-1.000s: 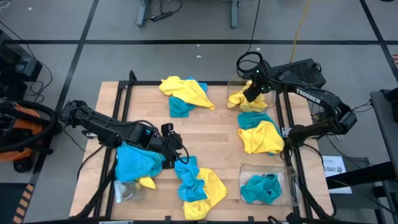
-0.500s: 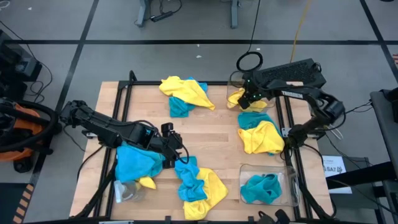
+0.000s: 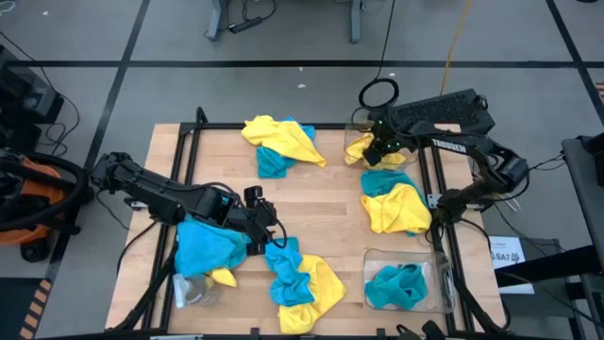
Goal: Sort microfiber towel by color & place in baskets
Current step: Put the yellow microfiber cloth into the top transparent bin, then put the blue microfiber cloth into the bottom transparent bin
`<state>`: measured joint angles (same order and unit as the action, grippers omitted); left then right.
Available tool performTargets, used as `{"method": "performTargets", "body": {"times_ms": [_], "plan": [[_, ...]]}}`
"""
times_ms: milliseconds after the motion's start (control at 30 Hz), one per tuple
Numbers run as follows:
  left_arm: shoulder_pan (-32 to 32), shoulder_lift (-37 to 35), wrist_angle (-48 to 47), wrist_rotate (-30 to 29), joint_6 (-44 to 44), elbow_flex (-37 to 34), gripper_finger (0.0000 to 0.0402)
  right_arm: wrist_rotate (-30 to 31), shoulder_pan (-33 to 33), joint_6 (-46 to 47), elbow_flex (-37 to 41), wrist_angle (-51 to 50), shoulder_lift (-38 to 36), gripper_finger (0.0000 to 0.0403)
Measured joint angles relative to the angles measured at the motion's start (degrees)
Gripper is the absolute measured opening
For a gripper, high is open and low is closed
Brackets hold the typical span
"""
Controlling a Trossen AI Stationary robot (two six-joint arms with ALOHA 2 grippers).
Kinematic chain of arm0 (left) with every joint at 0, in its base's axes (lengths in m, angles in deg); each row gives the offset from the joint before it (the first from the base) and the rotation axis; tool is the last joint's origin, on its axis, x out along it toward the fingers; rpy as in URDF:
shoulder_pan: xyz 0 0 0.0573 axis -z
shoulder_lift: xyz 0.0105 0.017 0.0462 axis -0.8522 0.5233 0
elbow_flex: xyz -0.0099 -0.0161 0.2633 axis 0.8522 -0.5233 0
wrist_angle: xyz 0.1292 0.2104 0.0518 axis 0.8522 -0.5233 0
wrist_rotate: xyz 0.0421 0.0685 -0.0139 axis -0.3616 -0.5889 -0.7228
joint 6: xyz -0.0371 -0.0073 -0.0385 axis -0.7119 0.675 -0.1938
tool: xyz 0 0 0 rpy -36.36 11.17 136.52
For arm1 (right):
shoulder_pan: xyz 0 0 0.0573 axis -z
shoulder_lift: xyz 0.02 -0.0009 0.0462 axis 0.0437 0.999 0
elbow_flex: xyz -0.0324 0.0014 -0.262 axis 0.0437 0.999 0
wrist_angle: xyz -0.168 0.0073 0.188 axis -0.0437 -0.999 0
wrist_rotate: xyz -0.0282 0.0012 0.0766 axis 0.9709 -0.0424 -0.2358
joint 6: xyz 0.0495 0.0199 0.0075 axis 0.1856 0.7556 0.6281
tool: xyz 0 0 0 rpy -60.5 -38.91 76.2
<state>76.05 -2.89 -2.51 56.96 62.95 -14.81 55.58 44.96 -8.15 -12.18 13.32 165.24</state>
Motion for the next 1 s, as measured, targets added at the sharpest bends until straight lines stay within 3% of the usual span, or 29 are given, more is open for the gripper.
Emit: {"method": "performTargets", "body": {"times_ms": [300, 433, 700, 1000], "plan": [[0.0, 0.0, -0.5, -0.1, 0.0, 0.0, 0.0255, -0.1, 0.0, -1.0, 0.0, -3.3, -12.1, 0.0169], [-0.2, 0.0, -0.5, -0.2, -0.1, 0.0, 0.0255, 0.0, 0.0, -1.0, 0.0, -5.6, -16.6, 0.0198], [-0.4, 0.0, -0.2, 0.0, -0.3, 0.0, 0.0255, -1.0, 0.0, -1.3, 0.0, -7.8, -23.5, 0.021], [0.0, 0.9, 0.3, 3.9, -1.8, 0.0, 0.0255, -14.5, -2.4, -0.3, 0.0, -8.4, -26.9, 0.021]]}}
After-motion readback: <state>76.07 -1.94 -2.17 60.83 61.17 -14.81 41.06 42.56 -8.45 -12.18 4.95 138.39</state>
